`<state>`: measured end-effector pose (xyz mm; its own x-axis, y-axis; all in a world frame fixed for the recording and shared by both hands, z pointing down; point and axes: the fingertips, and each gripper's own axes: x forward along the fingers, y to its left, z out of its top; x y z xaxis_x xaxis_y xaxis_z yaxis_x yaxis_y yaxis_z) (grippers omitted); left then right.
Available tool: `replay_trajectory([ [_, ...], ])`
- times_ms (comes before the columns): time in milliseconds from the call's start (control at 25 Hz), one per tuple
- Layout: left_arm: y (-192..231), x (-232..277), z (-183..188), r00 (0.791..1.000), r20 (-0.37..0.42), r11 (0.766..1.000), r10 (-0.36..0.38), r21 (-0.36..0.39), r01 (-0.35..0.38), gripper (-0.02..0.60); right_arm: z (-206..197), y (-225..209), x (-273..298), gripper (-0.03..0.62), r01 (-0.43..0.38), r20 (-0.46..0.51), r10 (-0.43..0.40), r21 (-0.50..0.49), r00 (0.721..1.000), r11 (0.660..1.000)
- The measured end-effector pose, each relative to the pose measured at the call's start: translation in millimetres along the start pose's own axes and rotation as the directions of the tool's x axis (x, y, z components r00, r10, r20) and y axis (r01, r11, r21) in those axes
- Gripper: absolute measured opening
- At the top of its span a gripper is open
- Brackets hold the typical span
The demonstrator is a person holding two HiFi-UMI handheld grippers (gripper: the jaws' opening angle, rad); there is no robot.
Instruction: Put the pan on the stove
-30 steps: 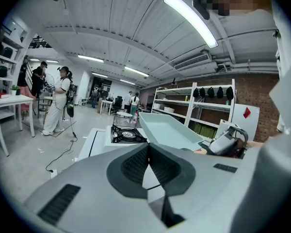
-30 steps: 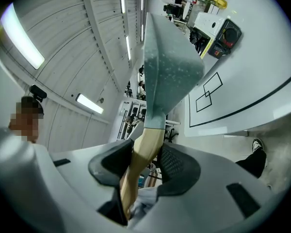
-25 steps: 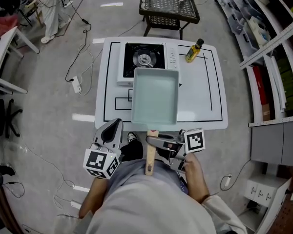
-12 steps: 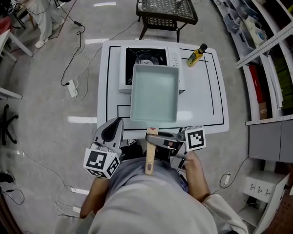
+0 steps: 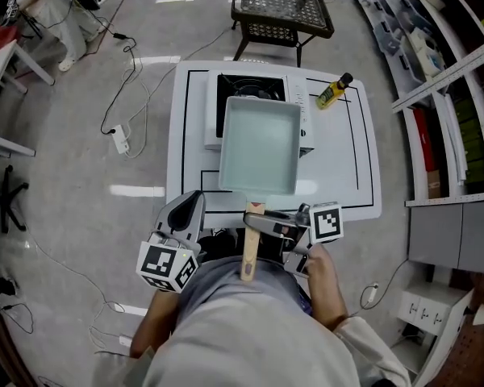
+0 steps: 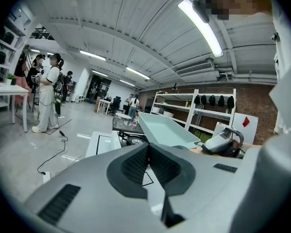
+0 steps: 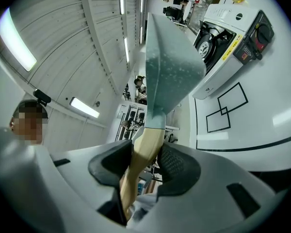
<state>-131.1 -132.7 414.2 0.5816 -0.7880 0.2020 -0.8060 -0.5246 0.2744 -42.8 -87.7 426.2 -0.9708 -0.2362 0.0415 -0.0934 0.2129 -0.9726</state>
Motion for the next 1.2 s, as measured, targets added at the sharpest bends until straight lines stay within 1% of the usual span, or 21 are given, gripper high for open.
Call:
replay_trajectory([
  [240, 10, -5, -2, 1.000, -0.002, 0.999, 0.023, -0.033, -0.023, 0.006, 7, 2, 6, 0.169, -0.009, -0.009, 0.009, -0.013, 1.000, 1.000],
  [480, 14, 4, -2, 1.000, -0.007, 0.999, 0.019, -0.048, -0.019, 0.006, 25, -2, 9, 0.169, -0.015, -0.010, 0.015, -0.019, 1.000, 1.000],
  [600, 12, 8, -3, 1.000, -0.001, 0.998, 0.001, -0.070, -0.001, 0.006, 28, -5, 10, 0.169, -0.011, -0.012, 0.011, -0.021, 1.000, 1.000],
  [720, 8, 11, -6, 1.000, -0.006, 0.998, -0.008, -0.067, 0.007, 0.006, 29, -7, 9, 0.169, -0.012, -0.014, 0.012, -0.018, 1.000, 1.000],
  [1200, 17, 28, -2, 0.999, -0.012, 0.996, 0.037, -0.082, -0.037, 0.006, 50, -20, 5, 0.169, -0.020, -0.037, 0.020, -0.002, 0.999, 1.000],
])
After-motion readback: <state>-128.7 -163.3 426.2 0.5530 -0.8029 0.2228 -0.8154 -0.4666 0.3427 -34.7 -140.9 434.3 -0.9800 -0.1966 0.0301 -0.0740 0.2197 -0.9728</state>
